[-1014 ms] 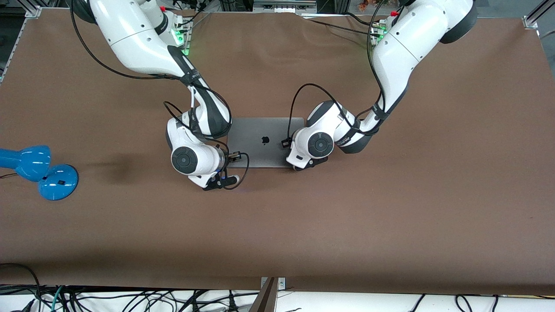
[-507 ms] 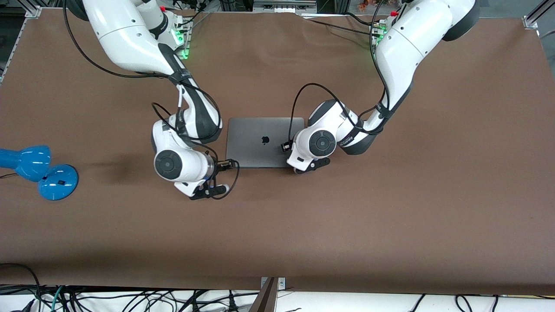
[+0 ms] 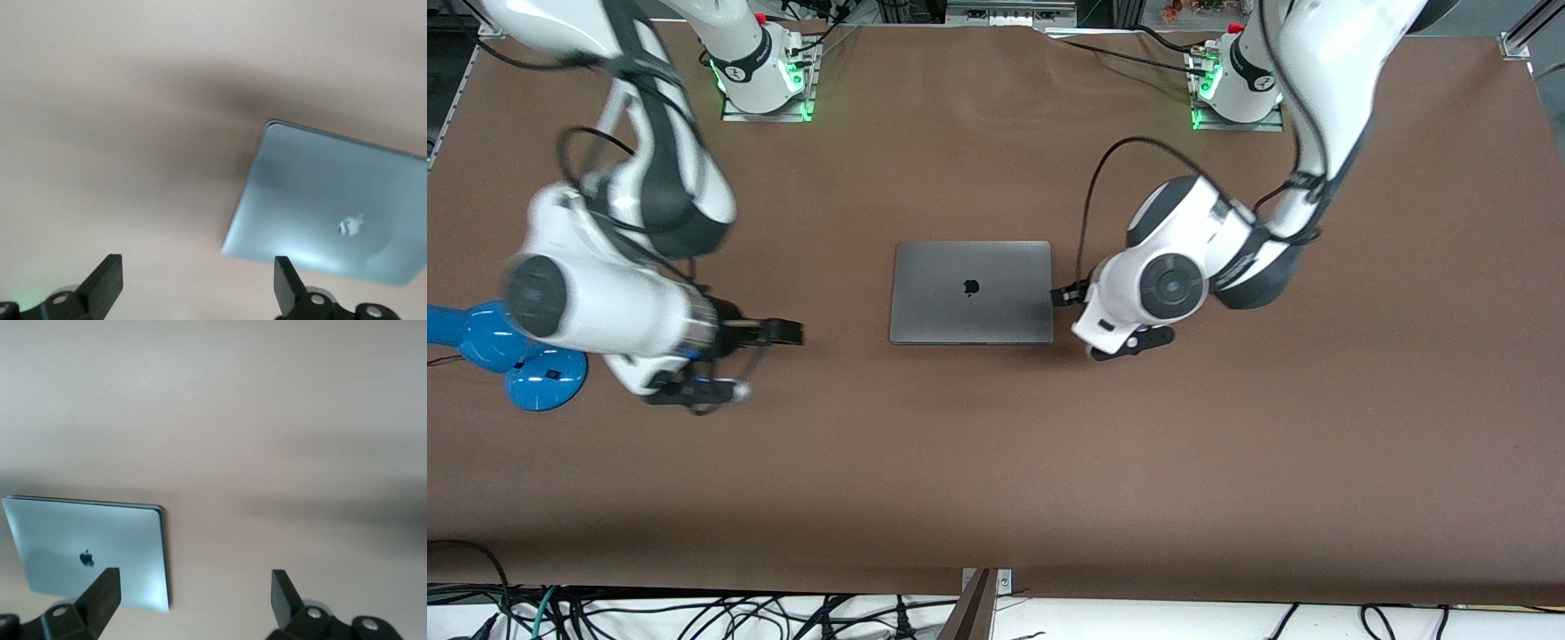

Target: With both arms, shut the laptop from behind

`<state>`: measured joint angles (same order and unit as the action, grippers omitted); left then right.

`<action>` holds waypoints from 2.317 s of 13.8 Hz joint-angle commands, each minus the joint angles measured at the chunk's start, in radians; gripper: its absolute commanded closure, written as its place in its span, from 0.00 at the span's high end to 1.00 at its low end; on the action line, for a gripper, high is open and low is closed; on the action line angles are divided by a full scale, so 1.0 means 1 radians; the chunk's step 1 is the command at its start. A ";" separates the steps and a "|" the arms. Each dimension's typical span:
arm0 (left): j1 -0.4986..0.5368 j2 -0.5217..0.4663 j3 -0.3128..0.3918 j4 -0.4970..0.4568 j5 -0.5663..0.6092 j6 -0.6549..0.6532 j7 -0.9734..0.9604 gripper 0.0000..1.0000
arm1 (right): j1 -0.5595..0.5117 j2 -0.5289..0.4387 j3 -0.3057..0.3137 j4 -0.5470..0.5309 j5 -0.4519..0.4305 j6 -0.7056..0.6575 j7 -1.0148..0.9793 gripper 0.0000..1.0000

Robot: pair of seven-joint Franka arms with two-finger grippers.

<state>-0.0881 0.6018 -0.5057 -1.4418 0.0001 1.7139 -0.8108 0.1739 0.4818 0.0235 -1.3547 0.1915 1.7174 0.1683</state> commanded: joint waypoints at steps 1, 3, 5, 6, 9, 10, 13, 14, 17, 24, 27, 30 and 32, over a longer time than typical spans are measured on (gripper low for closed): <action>0.091 -0.152 -0.008 -0.031 0.012 -0.103 0.138 1.00 | -0.042 -0.101 0.015 -0.030 -0.081 -0.059 0.023 1.00; 0.145 -0.226 -0.005 -0.032 0.018 -0.154 0.246 1.00 | -0.048 -0.155 0.015 -0.035 -0.164 -0.081 0.019 1.00; 0.217 -0.284 -0.005 -0.031 0.023 -0.183 0.353 1.00 | -0.077 -0.192 0.016 -0.046 -0.175 -0.105 0.016 1.00; 0.244 -0.309 0.001 -0.034 0.024 -0.185 0.402 1.00 | -0.089 -0.216 0.016 -0.063 -0.176 -0.120 0.014 1.00; 0.336 -0.359 -0.002 -0.046 0.093 -0.189 0.530 1.00 | -0.134 -0.282 0.016 -0.090 -0.178 -0.188 -0.004 1.00; 0.361 -0.370 -0.004 -0.048 0.106 -0.197 0.560 1.00 | -0.142 -0.310 0.016 -0.102 -0.181 -0.208 -0.029 1.00; 0.319 -0.401 0.060 -0.055 0.107 -0.217 0.575 1.00 | -0.165 -0.379 0.016 -0.130 -0.181 -0.277 -0.050 1.00; 0.270 -0.421 0.114 -0.060 0.107 -0.230 0.576 1.00 | -0.163 -0.396 0.016 -0.138 -0.182 -0.298 -0.050 1.00; 0.139 -0.457 0.254 -0.065 0.095 -0.249 0.604 1.00 | -0.165 -0.454 0.016 -0.198 -0.190 -0.298 -0.052 1.00; -0.056 -0.553 0.533 -0.052 0.054 -0.263 0.769 1.00 | -0.168 -0.463 0.018 -0.228 -0.250 -0.161 -0.072 1.00; -0.053 -0.548 0.529 -0.046 0.057 -0.258 0.766 1.00 | -0.166 -0.460 0.021 -0.245 -0.242 -0.134 -0.063 1.00; -0.045 -0.543 0.529 -0.042 0.057 -0.260 0.771 1.00 | -0.166 -0.459 0.022 -0.245 -0.239 -0.108 -0.069 1.00; -0.042 -0.543 0.529 -0.037 0.052 -0.260 0.763 1.00 | -0.168 -0.459 0.022 -0.245 -0.234 -0.114 -0.073 1.00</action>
<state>-0.1285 0.0670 0.0127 -1.4739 0.0669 1.4514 -0.0650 0.0198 0.0519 0.0343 -1.5720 -0.0420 1.5935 0.1118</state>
